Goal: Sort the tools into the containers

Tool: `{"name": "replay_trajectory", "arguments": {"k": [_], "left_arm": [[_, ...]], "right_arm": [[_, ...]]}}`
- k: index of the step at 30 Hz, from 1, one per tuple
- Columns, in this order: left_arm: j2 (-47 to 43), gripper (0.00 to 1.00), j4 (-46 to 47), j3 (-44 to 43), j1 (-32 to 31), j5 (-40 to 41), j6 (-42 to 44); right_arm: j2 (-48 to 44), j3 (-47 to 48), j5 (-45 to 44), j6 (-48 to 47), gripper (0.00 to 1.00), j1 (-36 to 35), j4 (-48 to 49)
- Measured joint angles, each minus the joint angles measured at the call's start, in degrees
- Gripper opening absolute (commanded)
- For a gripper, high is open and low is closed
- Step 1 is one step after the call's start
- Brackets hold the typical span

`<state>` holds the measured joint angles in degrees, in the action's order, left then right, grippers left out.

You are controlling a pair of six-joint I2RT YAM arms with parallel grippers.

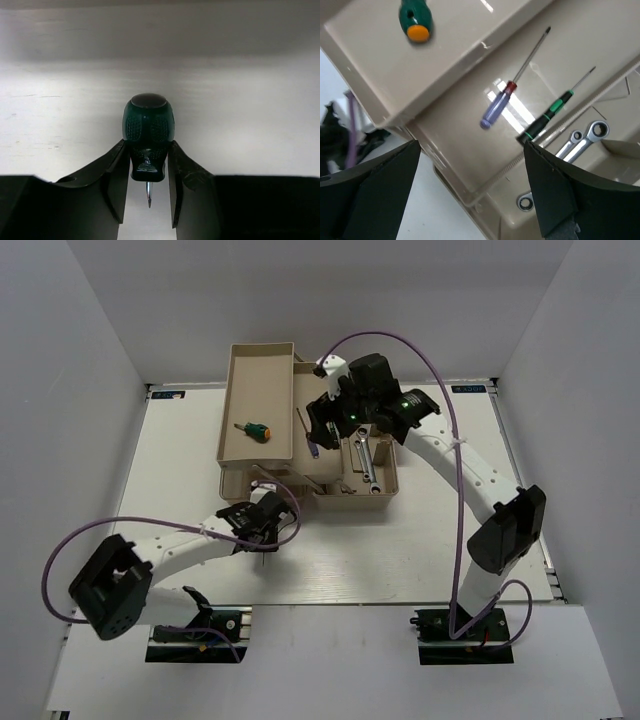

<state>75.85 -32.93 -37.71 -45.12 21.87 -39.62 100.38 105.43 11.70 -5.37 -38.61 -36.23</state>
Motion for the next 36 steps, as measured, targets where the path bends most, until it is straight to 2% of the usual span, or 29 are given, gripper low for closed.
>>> {"name": "replay_trajectory", "arguments": {"k": [1,2,3,4,5,6,10,12,14,18,21,22,23,25,26,27,29,30,31,34,35,36], "left_arm": [[-1.62,0.0,0.04,0.09,-0.02,-1.36,0.9],[-4.0,0.0,0.2,0.28,-0.07,-3.13,2.14],[-6.75,0.0,0.26,0.39,-0.07,-5.05,3.56],[-9.97,0.0,0.46,0.35,-0.09,-7.37,5.31],[-12.87,0.0,0.61,0.0,-0.11,-9.57,6.97],[-15.19,0.0,0.31,-0.96,-0.11,-12.09,8.83],[-16.96,0.0,-2.73,-11.37,-0.11,-20.63,14.86],[-16.04,0.0,-4.24,-18.29,0.0,-22.25,16.65],[-15.45,0.0,-5.01,-24.72,0.15,-20.28,17.66],[-13.62,0.0,-4.61,-36.02,0.94,-9.94,18.21],[-10.82,0.0,-2.54,-41.18,2.47,-0.94,18.38],[-9.31,0.0,-1.97,-42.64,3.13,1.57,18.67],[-7.43,0.0,-1.49,-44.04,3.87,3.82,18.86],[-3.06,0.0,-0.94,-46.47,5.29,7.06,19.45],[-0.59,0.0,-0.98,-47.6,6.01,8.28,19.69],[2.34,0.01,-1.05,-48.72,6.88,9.25,19.93],[6.93,0.14,-1.53,-49.75,8.11,10.1,20.13],[8.96,0.25,-1.73,-49.94,8.55,10.29,20.13],[10.86,0.37,-2.25,-49.99,9.2,10.4,20.13],[13.88,0.58,-4.31,-50.05,10.75,10.29,20.31],[14.1,0.68,-4.81,-50.21,11.21,10.27,20.5],[14.14,0.71,-5.38,-50.8,11.78,10.23,20.59]], "right_arm": [[-0.79,-1.4,0.22,-0.61,0.82,0.37,0.15],[-1.7,-3.17,0.42,-1.31,0.68,0.7,0.35],[-2.95,-5.44,0.57,-2.05,0.35,1.05,0.24],[-4.13,-7.5,0.79,-2.84,0.16,1.44,0.13],[-5.33,-9.64,1.11,-3.41,0.02,1.88,0.15],[-6.4,-11.47,1.57,-3.82,0.0,2.29,-0.04],[-9.03,-15.69,2.73,-4.94,0.0,4.17,-0.55],[-9.97,-17.11,3.1,-5.35,0.0,5.14,-0.55],[-10.54,-18.03,3.41,-5.6,0.0,5.88,-0.57],[-11.87,-20.35,3.85,-6.03,0.0,7.08,-0.66],[-12.68,-21.75,4.9,-6.95,0.13,7.5,-1.07],[-12.76,-21.92,5.27,-7.32,0.25,7.52,-1.4],[-12.76,-21.97,5.68,-7.76,0.31,7.52,-1.64],[-12.76,-21.97,7.19,-9.44,0.38,7.52,-2.6],[-12.76,-21.97,8.31,-10.36,0.47,7.52,-3.37],[-12.59,-21.86,9.88,-11.47,0.51,7.52,-4.55],[-11.74,-21.16,13.18,-13.55,0.6,7.48,-7.34],[-11.02,-20.46,14.73,-14.64,0.64,7.45,-8.76],[-9.99,-19.32,16.57,-16.06,0.65,7.41,-10.47],[-7.91,-17.66,21.51,-20.52,0.69,6.99,-12.96],[-7.63,-17.68,22.84,-21.97,0.69,6.75,-13.64],[-7.48,-17.68,24.0,-23.58,0.7,6.43,-14.38]]}}
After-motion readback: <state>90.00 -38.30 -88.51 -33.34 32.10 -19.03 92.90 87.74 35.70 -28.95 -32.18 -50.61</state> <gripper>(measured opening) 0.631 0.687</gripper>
